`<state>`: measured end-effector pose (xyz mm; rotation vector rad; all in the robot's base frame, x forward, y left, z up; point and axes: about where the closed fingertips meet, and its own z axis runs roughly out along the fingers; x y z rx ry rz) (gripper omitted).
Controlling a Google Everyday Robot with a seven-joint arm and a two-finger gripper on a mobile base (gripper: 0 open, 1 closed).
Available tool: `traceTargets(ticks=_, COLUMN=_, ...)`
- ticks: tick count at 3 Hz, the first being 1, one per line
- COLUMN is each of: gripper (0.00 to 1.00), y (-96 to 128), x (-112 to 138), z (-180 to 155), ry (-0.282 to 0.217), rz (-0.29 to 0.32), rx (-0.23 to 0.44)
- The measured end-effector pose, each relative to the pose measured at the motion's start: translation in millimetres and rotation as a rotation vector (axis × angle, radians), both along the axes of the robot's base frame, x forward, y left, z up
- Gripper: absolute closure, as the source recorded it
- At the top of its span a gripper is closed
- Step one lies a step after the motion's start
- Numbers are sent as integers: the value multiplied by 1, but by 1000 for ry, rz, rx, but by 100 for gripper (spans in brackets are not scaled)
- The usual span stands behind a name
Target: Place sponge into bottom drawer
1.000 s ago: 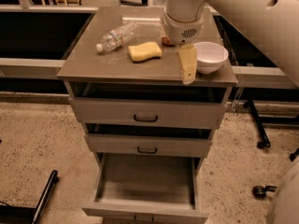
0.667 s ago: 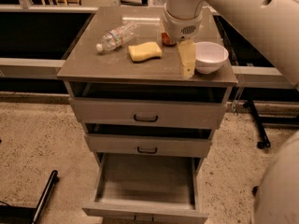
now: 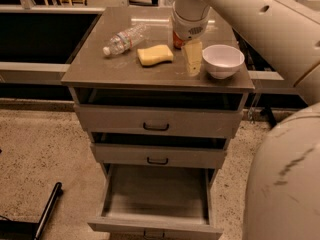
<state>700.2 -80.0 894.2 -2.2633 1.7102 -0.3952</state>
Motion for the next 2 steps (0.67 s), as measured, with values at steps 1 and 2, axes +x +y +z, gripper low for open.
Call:
traceTargets(ticks=1, gripper=0, y=15, x=23, z=-4, ry=-31, rz=78, rx=10)
traceTargets(ticks=2, gripper=19, y=46, x=65, z=-19, ry=-76, rz=195, rx=64)
